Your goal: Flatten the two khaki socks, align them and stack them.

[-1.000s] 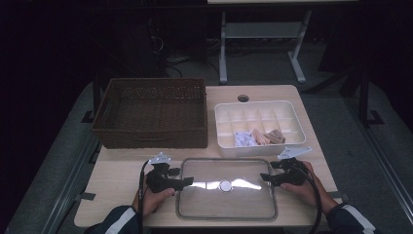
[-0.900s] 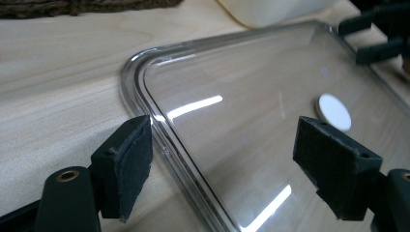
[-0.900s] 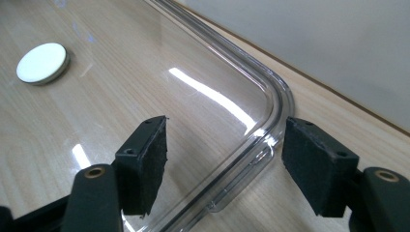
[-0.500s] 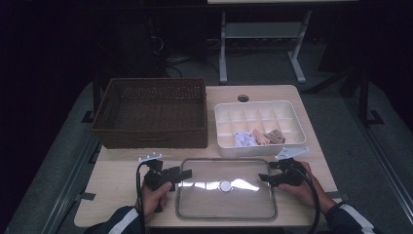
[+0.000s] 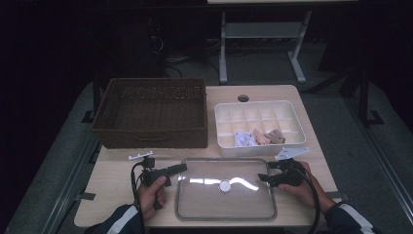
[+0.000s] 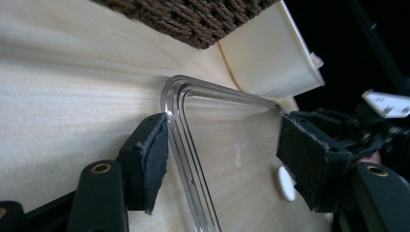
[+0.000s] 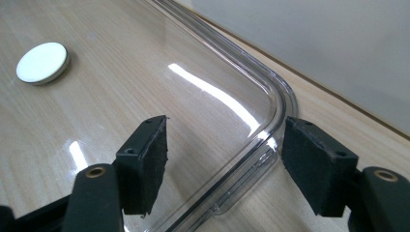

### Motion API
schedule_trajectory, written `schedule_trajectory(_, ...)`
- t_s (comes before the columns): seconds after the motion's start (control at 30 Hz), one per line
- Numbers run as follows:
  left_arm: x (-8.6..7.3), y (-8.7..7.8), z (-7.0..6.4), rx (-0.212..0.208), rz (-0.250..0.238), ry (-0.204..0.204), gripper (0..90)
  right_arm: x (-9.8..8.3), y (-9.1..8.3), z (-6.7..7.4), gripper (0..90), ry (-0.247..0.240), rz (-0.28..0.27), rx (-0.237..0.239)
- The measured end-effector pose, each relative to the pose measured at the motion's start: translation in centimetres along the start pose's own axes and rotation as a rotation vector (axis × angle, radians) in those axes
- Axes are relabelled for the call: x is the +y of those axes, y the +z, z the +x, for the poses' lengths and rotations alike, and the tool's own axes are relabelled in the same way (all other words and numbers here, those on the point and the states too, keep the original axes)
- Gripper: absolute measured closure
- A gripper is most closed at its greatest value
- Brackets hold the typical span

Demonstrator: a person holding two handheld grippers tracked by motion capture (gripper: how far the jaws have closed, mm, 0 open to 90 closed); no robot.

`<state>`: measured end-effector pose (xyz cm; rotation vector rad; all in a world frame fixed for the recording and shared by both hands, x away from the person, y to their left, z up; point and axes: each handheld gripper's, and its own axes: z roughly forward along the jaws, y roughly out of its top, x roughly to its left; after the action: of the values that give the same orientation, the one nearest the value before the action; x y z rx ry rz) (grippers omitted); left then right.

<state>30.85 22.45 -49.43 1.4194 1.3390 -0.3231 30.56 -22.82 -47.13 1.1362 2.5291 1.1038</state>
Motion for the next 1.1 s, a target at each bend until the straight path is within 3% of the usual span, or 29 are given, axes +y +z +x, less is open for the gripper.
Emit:
schedule_trajectory(0.03,0.0,0.1,0.0,-0.017,0.020,-0.009,35.1,0.0,0.0,0.0,32.5,-0.001,-0.002,0.001)
schedule_trajectory(0.07,-0.1,0.5,0.0,-0.038,0.059,-0.016,41.1,-0.1,0.0,-0.1,32.7,-0.002,-0.009,0.008)
schedule_trajectory(0.1,-0.3,0.8,-0.2,-0.054,0.083,0.007,43.1,-0.1,0.1,0.0,32.6,-0.003,-0.009,0.020)
schedule_trajectory(0.13,-0.1,0.9,-0.6,-0.026,0.103,0.059,43.8,0.0,0.1,0.0,32.8,-0.009,-0.003,0.031)
schedule_trajectory(0.17,-0.1,0.9,-0.6,-0.026,0.103,0.059,48.0,0.0,0.1,0.0,32.8,-0.009,-0.003,0.031)
schedule_trajectory(0.2,0.5,0.7,-0.8,0.040,0.096,0.094,53.5,0.1,0.1,0.1,33.8,-0.002,0.000,0.031)
schedule_trajectory(0.23,0.5,0.7,-0.8,0.040,0.096,0.094,59.0,0.1,0.1,0.1,33.8,-0.002,0.000,0.031)
schedule_trajectory(0.27,0.7,0.5,-0.4,0.029,0.114,0.101,59.0,0.0,0.0,0.0,34.0,-0.003,-0.001,0.034)
schedule_trajectory(0.3,0.7,0.4,-0.5,0.034,0.138,0.137,60.3,-0.1,0.0,-0.3,35.7,-0.014,-0.011,0.043)
schedule_trajectory(0.37,1.0,0.1,-0.6,0.035,0.157,0.168,60.7,-0.1,0.0,-0.3,35.6,-0.020,-0.014,0.045)
schedule_trajectory(0.4,1.2,0.0,-0.6,0.041,0.155,0.205,61.5,-0.1,0.0,-0.3,35.6,-0.012,-0.015,0.048)
schedule_trajectory(0.5,1.6,-0.7,-0.9,0.038,0.112,0.233,67.4,-0.2,-0.1,-0.6,33.1,0.003,-0.018,0.053)
schedule_trajectory(0.57,1.6,-0.9,-0.9,-0.005,0.126,0.233,70.3,-0.3,-0.2,-0.8,30.6,0.003,-0.025,0.059)
schedule_trajectory(0.63,1.4,-0.7,-1.1,0.017,0.140,0.257,70.7,-0.4,-0.2,-1.0,27.9,-0.009,-0.025,0.064)
schedule_trajectory(0.77,1.4,-0.9,-1.3,-0.003,0.114,0.268,71.0,-0.3,-0.2,-1.2,26.8,-0.013,-0.026,0.066)
schedule_trajectory(0.8,1.4,-1.0,-1.5,-0.007,0.101,0.284,71.4,-0.3,-0.4,-1.5,21.3,0.016,-0.032,0.063)
schedule_trajectory(0.87,1.4,-1.3,-1.7,-0.028,0.082,0.305,71.8,-0.4,-0.7,-1.8,20.2,0.047,-0.037,0.073)
schedule_trajectory(0.93,1.5,-1.6,-1.9,-0.033,0.068,0.334,72.0,-0.5,-1.0,-2.2,20.2,0.086,-0.044,0.106)
schedule_trajectory(1.03,1.5,-1.8,-2.3,-0.046,0.046,0.358,72.4,-0.6,-1.1,-2.5,24.5,0.128,-0.023,0.203)
schedule_trajectory(1.1,1.5,-1.9,-2.4,-0.045,0.033,0.362,72.4,-0.5,-1.0,-2.5,31.7,0.121,-0.016,0.264)
